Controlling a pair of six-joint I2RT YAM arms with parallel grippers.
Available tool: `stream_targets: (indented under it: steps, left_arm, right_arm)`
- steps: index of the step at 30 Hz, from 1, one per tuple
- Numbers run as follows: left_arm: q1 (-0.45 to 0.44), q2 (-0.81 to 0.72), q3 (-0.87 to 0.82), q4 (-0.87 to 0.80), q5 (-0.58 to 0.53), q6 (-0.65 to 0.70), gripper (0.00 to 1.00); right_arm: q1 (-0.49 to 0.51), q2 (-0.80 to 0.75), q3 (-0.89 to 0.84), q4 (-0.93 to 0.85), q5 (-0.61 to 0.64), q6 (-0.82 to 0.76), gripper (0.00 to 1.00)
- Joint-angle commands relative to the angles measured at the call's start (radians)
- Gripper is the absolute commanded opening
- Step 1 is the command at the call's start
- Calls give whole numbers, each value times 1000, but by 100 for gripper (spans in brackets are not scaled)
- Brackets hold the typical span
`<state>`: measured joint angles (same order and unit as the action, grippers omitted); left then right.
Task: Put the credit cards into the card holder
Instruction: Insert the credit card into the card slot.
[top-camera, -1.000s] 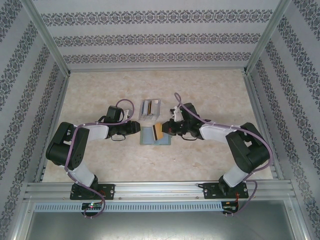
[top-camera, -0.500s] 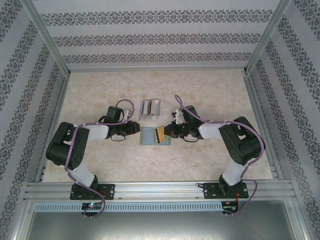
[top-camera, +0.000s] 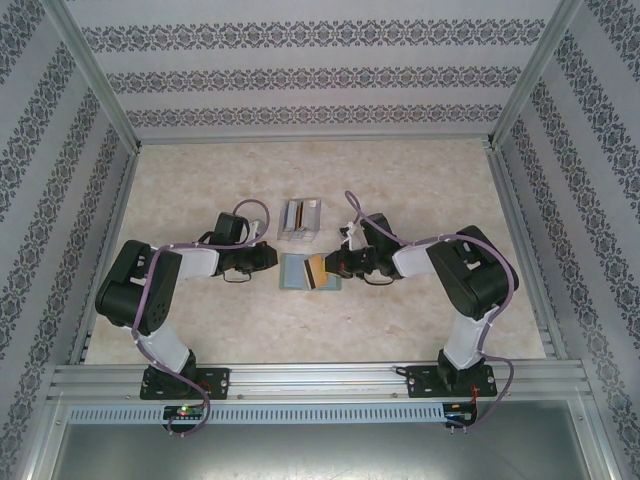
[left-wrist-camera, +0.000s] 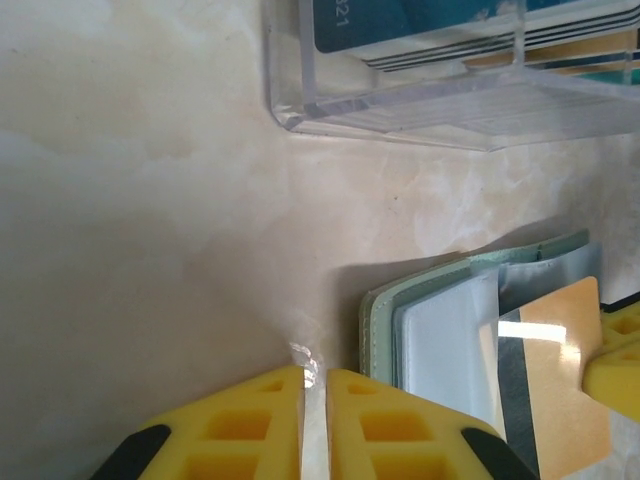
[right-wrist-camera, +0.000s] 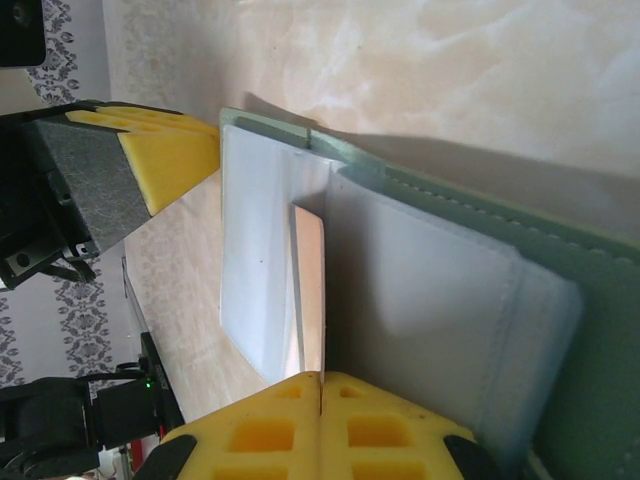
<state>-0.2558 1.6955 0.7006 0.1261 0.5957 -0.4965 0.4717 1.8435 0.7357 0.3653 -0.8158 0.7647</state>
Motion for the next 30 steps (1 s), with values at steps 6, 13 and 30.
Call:
stream_targets:
  steps: [6,13,30]
  left_arm:
    - [-14,13,15,-7,20,22,11]
    - [-15,11,13,-4,23,17,9]
    - [-17,24,18,-8,25,10,4]
  right_arm:
    - [-10,29,-18,105,37,80,8]
    - [26,39,-25,160,104,153,9]
    - [130,26,-96,289,293,327,14]
